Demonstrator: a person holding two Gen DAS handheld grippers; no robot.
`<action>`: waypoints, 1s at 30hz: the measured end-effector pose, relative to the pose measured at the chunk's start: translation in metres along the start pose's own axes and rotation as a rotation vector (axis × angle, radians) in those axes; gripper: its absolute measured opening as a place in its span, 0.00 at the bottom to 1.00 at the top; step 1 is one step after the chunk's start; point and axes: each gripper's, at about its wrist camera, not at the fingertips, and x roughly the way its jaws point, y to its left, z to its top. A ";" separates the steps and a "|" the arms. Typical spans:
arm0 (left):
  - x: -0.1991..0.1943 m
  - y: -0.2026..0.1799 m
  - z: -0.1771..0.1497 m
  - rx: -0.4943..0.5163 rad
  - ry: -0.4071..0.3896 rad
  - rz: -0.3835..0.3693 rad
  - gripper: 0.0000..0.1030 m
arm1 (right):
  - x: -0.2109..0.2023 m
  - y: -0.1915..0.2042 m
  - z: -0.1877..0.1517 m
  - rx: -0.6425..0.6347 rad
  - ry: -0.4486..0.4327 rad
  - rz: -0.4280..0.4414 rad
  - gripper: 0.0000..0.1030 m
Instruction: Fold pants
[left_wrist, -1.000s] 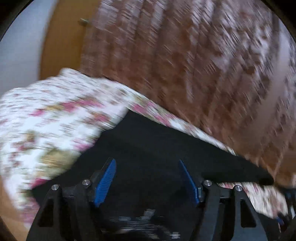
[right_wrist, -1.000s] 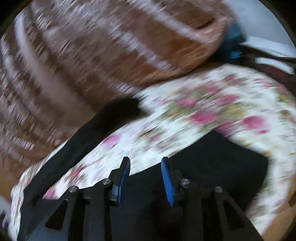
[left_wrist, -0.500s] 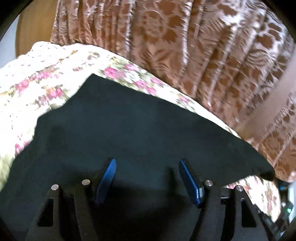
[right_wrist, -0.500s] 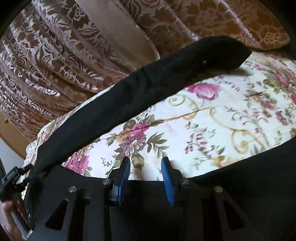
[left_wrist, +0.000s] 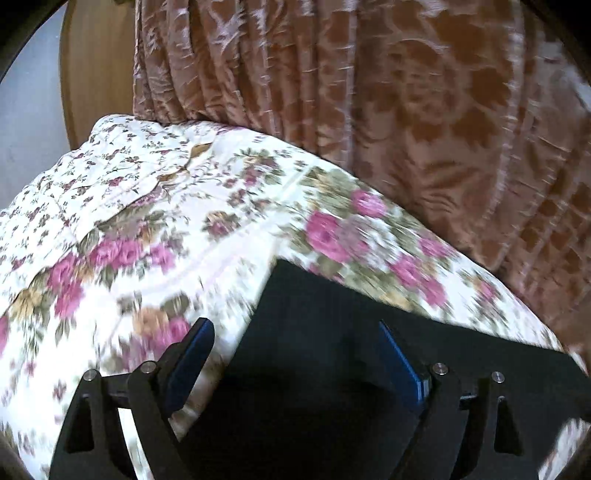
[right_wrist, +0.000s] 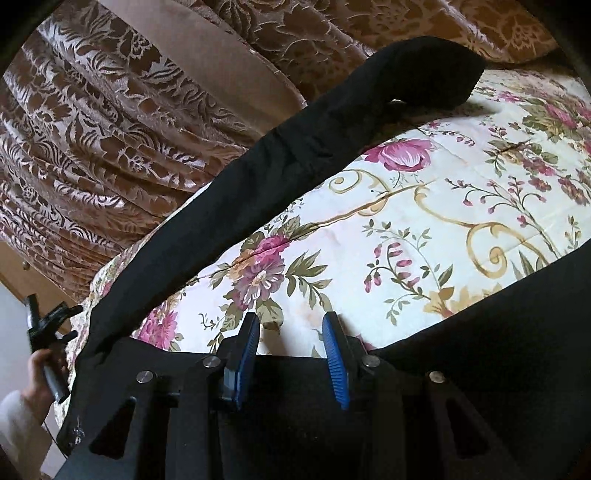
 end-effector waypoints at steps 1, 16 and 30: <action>0.007 0.003 0.006 -0.006 -0.002 0.010 0.86 | 0.000 0.000 0.000 0.001 0.000 0.003 0.35; 0.062 -0.002 0.012 0.057 0.090 -0.042 0.34 | 0.000 -0.002 -0.001 0.010 -0.020 0.016 0.35; -0.062 -0.001 -0.022 0.034 -0.078 -0.288 0.13 | 0.001 -0.002 -0.001 0.009 -0.021 0.018 0.35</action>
